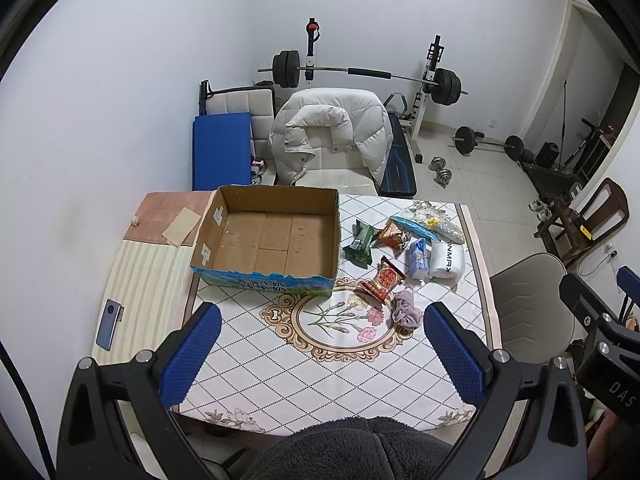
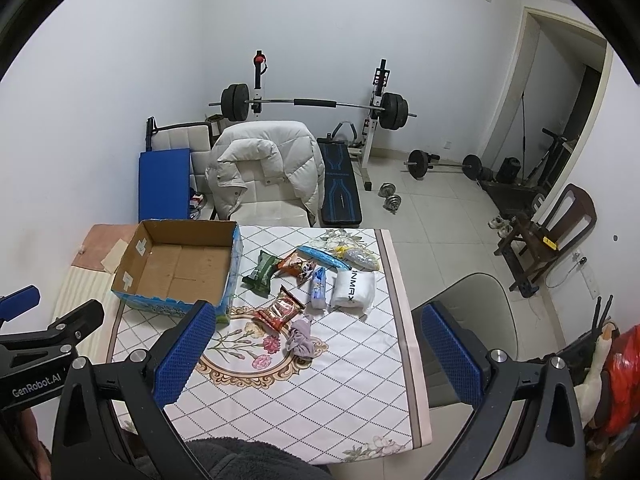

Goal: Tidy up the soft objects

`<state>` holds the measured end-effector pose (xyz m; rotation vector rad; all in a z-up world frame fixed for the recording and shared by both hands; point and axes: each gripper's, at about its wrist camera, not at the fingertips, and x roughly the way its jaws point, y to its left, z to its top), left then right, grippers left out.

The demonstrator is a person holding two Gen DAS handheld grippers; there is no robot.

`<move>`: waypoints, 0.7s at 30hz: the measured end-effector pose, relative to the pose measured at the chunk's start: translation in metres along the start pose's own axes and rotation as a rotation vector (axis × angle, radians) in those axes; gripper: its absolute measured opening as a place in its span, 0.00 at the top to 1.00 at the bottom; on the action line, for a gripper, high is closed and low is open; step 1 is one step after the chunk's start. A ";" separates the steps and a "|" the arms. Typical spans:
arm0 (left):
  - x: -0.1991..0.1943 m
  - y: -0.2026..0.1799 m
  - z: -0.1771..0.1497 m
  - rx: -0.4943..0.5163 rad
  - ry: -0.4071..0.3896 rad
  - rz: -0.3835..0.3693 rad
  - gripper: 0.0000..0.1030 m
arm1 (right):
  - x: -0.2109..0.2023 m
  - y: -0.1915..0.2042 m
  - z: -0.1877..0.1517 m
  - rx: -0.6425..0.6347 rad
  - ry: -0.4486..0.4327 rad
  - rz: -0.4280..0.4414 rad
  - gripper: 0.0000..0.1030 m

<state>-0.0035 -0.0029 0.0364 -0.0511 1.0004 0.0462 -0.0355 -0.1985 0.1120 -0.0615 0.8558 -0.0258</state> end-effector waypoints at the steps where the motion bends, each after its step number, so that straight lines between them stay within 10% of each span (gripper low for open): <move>1: 0.000 0.000 0.001 0.001 0.000 0.000 0.00 | 0.000 0.000 -0.001 0.000 0.000 0.001 0.00; 21: 0.015 -0.005 0.017 0.005 0.009 0.014 0.00 | 0.022 -0.024 -0.007 0.068 0.005 0.058 0.00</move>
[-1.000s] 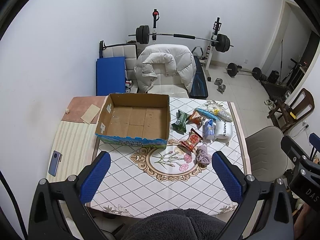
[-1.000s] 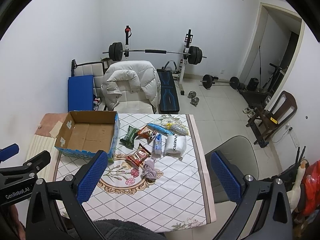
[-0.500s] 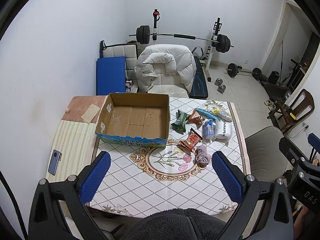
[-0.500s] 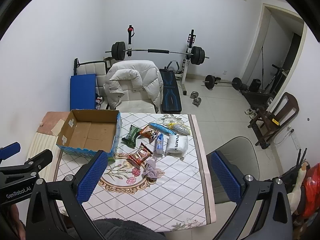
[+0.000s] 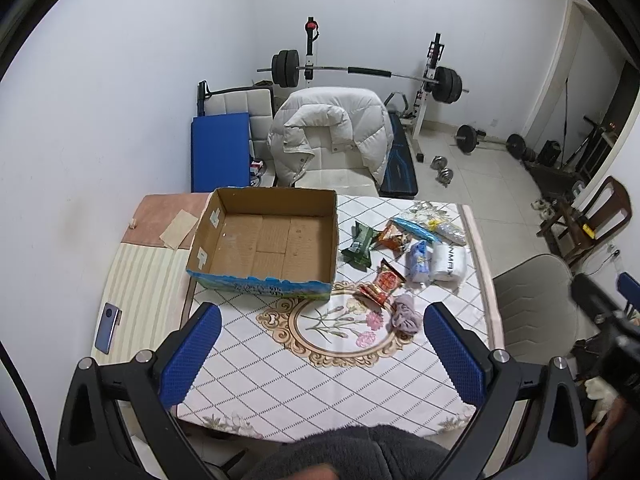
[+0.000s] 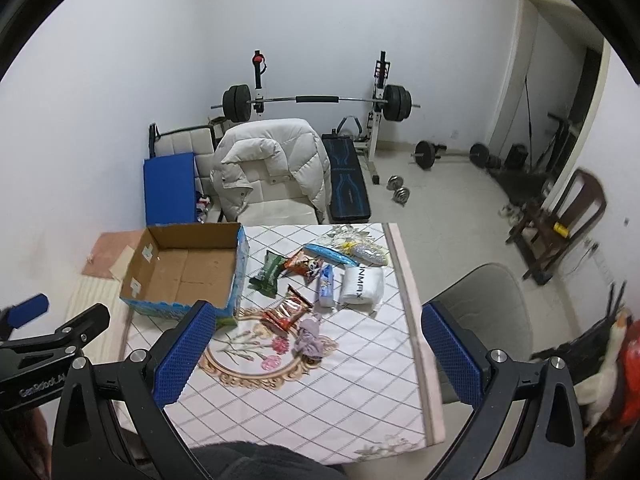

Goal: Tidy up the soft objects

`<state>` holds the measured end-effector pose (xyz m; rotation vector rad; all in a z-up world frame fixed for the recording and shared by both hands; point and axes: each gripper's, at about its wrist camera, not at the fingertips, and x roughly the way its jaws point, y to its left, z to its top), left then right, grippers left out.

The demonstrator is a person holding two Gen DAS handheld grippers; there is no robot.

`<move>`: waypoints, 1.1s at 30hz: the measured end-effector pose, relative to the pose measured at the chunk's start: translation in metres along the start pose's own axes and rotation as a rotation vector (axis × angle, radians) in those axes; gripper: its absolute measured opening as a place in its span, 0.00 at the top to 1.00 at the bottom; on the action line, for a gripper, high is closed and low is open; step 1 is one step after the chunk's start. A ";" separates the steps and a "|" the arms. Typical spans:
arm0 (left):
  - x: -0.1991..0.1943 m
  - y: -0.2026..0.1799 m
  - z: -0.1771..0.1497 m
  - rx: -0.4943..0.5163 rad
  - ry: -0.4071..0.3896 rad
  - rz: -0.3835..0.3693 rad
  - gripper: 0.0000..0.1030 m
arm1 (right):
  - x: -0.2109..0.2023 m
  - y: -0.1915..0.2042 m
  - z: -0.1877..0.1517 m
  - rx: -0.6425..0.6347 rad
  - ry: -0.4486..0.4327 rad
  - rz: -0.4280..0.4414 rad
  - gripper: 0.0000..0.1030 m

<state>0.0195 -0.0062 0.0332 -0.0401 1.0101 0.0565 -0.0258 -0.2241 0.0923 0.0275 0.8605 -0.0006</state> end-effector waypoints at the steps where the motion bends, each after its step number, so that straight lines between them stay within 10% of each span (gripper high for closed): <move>1: 0.019 -0.004 0.008 0.011 0.022 0.001 0.00 | 0.010 -0.008 0.001 0.020 0.010 0.003 0.00; 10: 0.229 -0.074 0.040 0.192 0.293 -0.027 0.00 | 0.236 -0.101 0.016 0.129 0.344 0.060 0.00; 19: 0.440 -0.165 0.002 0.479 0.571 0.008 0.00 | 0.495 -0.143 0.002 0.133 0.643 0.002 0.00; 26: 0.513 -0.178 -0.030 0.484 0.724 -0.008 0.00 | 0.588 -0.145 -0.019 0.170 0.794 0.013 0.00; 31: 0.516 -0.170 -0.034 0.359 0.732 -0.060 0.50 | 0.625 -0.142 -0.036 0.157 0.876 -0.021 0.00; 33: 0.512 -0.167 -0.032 0.346 0.714 -0.041 0.55 | 0.632 -0.146 -0.039 0.167 0.868 -0.047 0.06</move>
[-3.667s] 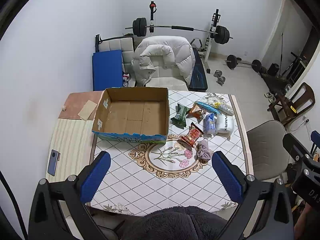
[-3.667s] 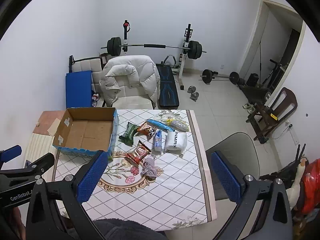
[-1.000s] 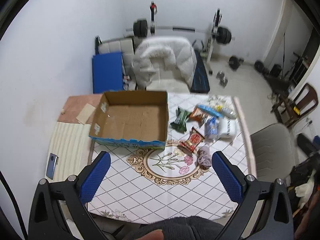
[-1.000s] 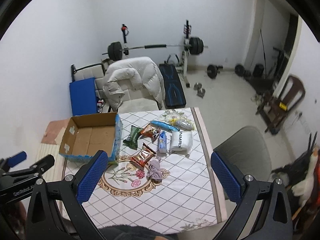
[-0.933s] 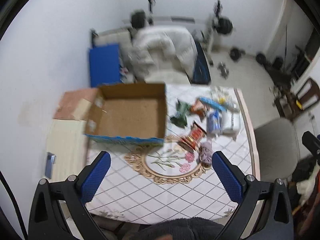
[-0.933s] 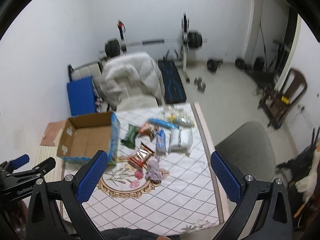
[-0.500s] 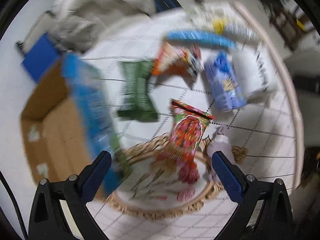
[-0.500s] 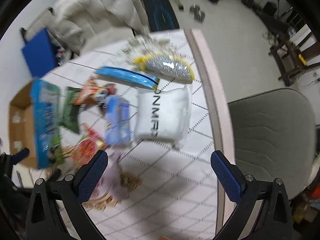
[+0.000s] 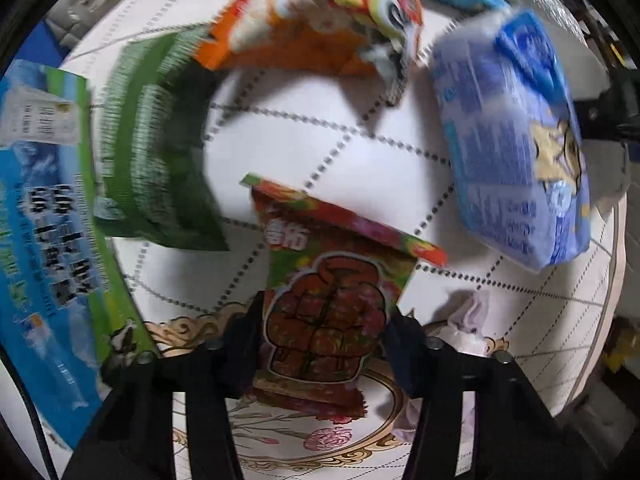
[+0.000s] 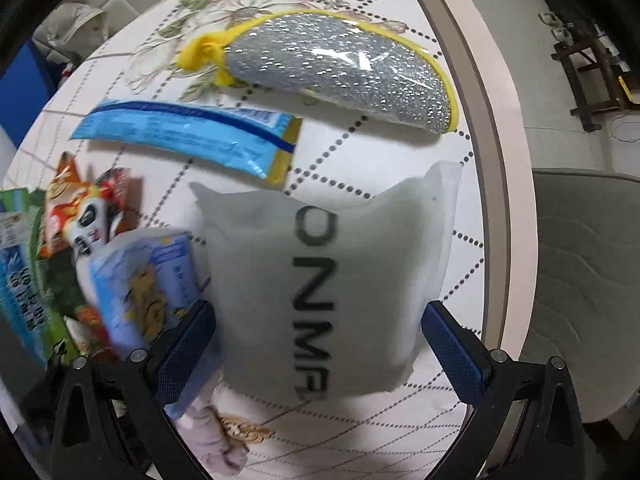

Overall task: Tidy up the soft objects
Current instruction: 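Grasp the red-green snack bag with the left tool while the right tool grasps the white NMAX pack, then carry both packs into the cardboard box and open both tools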

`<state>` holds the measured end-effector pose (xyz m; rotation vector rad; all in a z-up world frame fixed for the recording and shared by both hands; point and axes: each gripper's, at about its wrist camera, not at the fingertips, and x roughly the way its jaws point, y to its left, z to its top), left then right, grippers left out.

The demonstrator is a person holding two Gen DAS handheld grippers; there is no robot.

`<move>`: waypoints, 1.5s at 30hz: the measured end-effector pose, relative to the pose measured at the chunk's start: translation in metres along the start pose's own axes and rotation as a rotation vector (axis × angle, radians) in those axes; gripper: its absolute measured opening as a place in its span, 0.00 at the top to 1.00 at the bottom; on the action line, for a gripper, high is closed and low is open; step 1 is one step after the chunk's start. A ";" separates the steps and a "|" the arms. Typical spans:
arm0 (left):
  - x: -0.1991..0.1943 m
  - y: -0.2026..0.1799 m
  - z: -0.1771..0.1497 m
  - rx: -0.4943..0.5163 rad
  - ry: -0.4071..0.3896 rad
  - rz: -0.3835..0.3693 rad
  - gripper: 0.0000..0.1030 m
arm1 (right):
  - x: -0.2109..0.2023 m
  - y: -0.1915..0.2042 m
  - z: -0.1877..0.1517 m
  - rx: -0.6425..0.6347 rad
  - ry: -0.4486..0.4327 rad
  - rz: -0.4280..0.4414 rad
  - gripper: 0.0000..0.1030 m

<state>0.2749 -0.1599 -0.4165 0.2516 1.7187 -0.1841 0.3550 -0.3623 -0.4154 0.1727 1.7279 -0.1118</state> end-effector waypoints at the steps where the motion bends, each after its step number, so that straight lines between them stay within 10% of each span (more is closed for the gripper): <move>1: -0.004 0.003 -0.002 -0.017 -0.006 -0.005 0.56 | 0.001 -0.002 0.001 0.014 -0.007 -0.007 0.09; 5: -0.030 0.017 -0.017 -0.084 -0.041 -0.037 0.58 | -0.008 -0.007 -0.002 0.010 -0.023 -0.009 0.26; 11: -0.128 0.066 -0.052 -0.179 -0.203 -0.127 0.58 | -0.079 0.001 -0.034 -0.038 -0.129 0.037 0.27; 19: -0.218 0.202 -0.068 -0.270 -0.320 -0.142 0.58 | -0.207 0.131 -0.100 -0.222 -0.273 0.171 0.26; 31: -0.125 0.404 -0.025 -0.439 -0.158 -0.224 0.58 | -0.138 0.422 -0.098 -0.322 -0.182 0.219 0.26; 45: -0.033 0.410 0.016 -0.352 0.030 -0.282 0.57 | -0.031 0.490 -0.056 -0.304 -0.093 0.080 0.25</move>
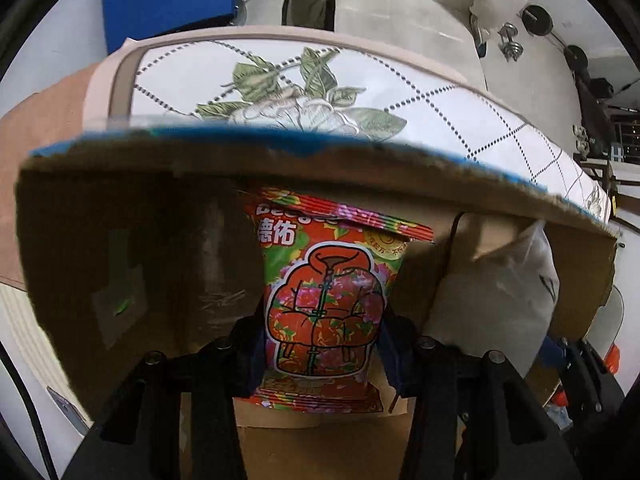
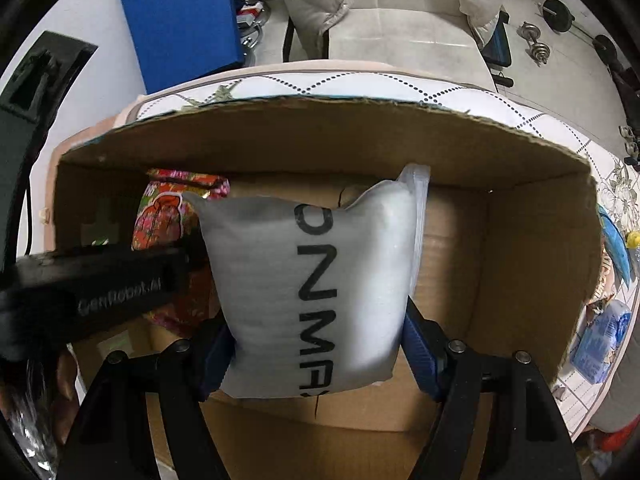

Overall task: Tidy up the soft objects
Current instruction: 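Carry both packs into the cardboard box and open both tools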

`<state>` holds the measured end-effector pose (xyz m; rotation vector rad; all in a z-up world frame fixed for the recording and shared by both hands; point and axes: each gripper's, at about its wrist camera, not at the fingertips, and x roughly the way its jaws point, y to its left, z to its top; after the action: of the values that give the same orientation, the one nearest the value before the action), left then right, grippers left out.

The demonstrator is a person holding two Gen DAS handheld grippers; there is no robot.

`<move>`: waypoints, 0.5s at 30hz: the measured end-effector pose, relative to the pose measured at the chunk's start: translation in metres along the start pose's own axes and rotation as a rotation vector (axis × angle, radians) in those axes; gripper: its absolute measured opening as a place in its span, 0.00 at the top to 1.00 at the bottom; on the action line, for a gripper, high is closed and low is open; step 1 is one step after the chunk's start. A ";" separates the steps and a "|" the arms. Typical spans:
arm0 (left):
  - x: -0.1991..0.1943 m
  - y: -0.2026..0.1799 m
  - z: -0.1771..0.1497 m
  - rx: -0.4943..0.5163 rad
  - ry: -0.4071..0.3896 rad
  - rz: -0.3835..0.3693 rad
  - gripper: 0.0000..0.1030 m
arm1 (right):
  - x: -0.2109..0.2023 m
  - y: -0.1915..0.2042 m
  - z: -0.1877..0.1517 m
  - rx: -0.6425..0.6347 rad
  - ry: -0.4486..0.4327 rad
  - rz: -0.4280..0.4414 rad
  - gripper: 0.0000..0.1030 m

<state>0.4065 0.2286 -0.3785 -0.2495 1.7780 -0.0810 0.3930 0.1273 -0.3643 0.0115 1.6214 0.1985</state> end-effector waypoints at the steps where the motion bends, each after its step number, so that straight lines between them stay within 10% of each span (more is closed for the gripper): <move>1: 0.001 -0.001 0.000 0.004 0.006 0.004 0.56 | 0.002 -0.001 0.001 -0.002 0.009 -0.006 0.24; 6: -0.012 -0.001 -0.002 0.019 -0.009 -0.020 0.16 | 0.004 -0.001 0.005 -0.011 0.024 -0.019 0.00; 15: -0.073 -0.009 -0.041 0.007 -0.175 0.032 0.03 | -0.042 -0.004 -0.019 -0.016 -0.067 -0.056 0.00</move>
<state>0.3828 0.2325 -0.2980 -0.2168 1.6071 -0.0414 0.3771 0.1153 -0.3228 -0.0392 1.5513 0.1667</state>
